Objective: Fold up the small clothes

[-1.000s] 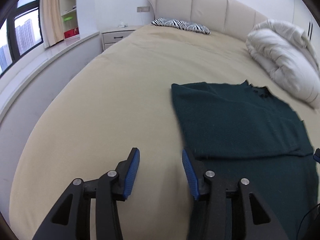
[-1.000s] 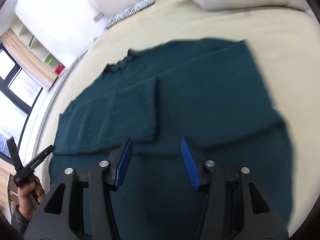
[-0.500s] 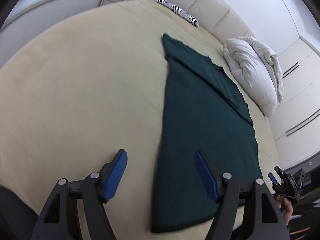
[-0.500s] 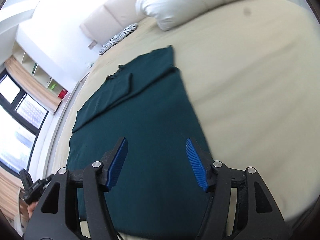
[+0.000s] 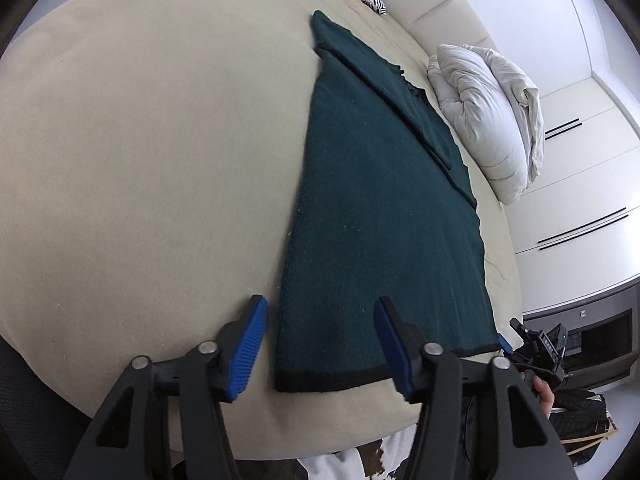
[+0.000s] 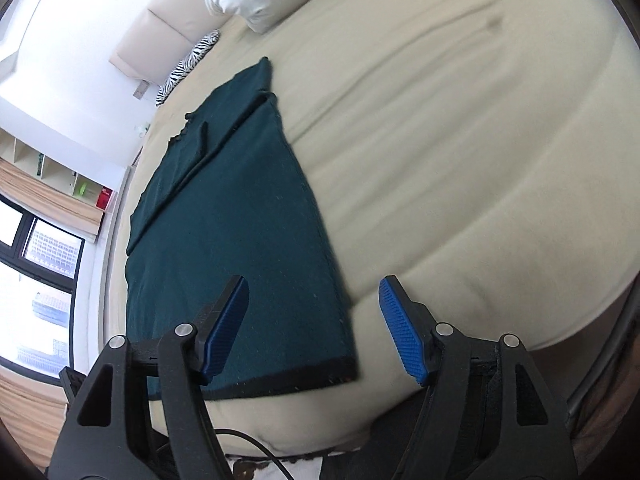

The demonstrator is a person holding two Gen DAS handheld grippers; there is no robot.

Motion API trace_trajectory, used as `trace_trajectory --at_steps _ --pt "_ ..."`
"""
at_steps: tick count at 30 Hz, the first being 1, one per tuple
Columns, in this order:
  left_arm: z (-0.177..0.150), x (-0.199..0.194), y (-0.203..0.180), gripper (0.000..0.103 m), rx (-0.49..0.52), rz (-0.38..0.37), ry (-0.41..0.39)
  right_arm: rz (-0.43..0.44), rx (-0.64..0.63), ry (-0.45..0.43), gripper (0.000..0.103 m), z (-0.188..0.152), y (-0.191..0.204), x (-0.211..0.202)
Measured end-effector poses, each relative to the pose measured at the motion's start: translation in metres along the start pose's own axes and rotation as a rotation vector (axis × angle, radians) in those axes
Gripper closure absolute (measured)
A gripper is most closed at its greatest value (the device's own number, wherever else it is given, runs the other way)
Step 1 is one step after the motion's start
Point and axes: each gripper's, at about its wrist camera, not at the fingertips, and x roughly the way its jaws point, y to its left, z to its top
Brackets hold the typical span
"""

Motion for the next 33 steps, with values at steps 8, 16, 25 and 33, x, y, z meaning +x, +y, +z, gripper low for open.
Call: trace_trajectory --at_steps 8,16,25,33 --pt "-0.001 -0.001 0.004 0.055 -0.011 -0.013 0.014 0.057 0.053 0.085 0.037 -0.003 -0.012 -0.005" --pt "-0.001 0.002 0.002 0.062 0.007 -0.008 0.038 0.125 0.103 0.178 0.037 -0.005 -0.009 0.007" --pt "-0.005 -0.001 0.007 0.072 -0.001 -0.014 0.052 0.155 0.133 0.217 0.065 -0.006 -0.01 0.021" --pt "-0.007 -0.003 0.009 0.087 -0.004 -0.002 0.058 0.164 0.156 0.219 0.088 -0.011 -0.022 0.024"
